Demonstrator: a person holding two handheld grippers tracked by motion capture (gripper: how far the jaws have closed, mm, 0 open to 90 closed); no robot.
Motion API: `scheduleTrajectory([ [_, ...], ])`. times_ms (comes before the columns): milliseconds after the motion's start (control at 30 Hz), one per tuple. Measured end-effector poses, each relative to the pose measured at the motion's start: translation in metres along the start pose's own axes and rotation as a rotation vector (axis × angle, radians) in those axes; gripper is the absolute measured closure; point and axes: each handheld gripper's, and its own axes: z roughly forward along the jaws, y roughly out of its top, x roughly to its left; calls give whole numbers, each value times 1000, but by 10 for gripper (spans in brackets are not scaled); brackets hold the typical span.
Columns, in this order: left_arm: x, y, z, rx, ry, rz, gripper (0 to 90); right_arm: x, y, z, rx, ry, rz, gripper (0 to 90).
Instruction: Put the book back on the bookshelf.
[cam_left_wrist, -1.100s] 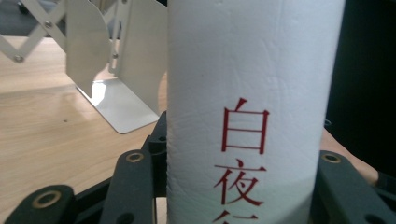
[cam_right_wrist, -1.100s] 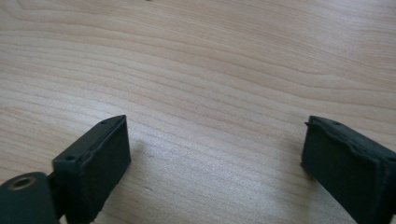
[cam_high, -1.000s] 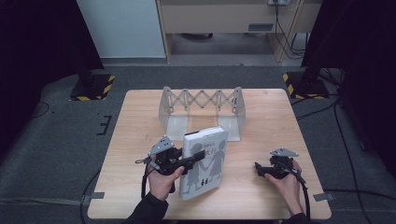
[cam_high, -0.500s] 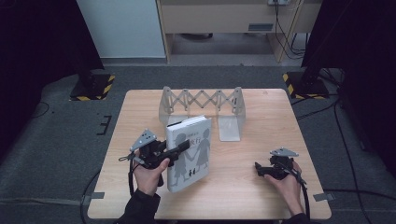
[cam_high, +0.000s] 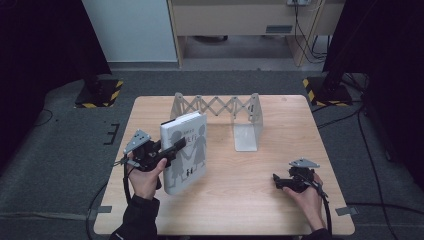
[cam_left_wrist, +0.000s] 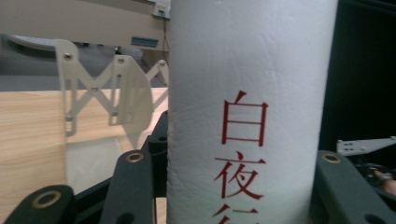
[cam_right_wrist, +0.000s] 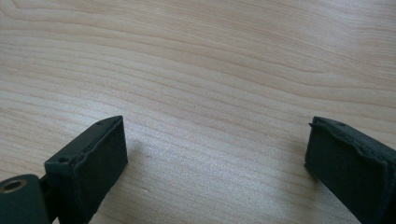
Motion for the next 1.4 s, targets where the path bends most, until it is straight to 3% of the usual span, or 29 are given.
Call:
scheduleTrajectory([
  [467, 26, 16, 13, -35, 84, -21, 522, 0, 0, 0, 0, 0, 0, 59],
  [933, 43, 15, 44, -28, 157, -18, 522, 0, 0, 0, -1, 0, -2, 59],
  [1200, 51, 13, 58, -36, 170, -36, 522, 0, 0, 0, 0, 0, 0, 59],
  [1400, 53, 13, 68, -25, 218, 3, 521, 0, 0, 0, -1, 0, -2, 59],
])
